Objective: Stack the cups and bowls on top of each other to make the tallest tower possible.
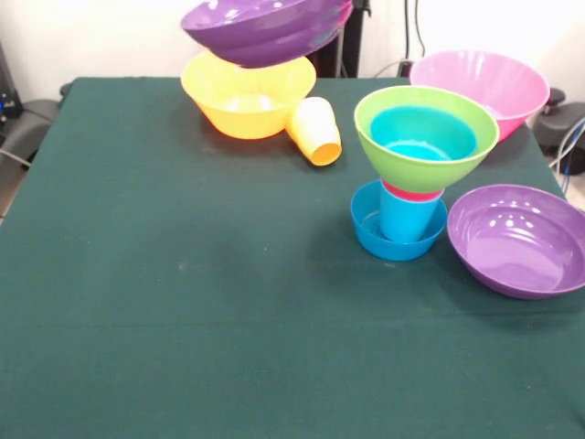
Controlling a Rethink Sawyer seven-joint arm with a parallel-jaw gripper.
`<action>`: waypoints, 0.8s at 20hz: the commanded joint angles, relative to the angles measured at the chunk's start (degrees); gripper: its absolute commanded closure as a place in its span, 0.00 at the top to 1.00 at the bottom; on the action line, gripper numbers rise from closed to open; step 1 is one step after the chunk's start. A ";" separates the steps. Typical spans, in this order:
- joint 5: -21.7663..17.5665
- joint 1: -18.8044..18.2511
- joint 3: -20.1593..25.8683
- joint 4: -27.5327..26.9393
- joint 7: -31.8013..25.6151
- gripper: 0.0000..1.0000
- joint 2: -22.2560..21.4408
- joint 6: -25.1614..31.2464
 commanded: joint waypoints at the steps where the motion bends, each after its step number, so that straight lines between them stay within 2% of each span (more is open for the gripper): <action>1: 0.93 3.04 -0.56 -1.57 13.63 0.00 5.55 4.68; 9: 2.92 5.23 -1.36 -1.40 15.36 0.00 5.63 5.11; 16: 6.12 6.75 -1.24 -3.80 17.88 0.00 8.31 5.51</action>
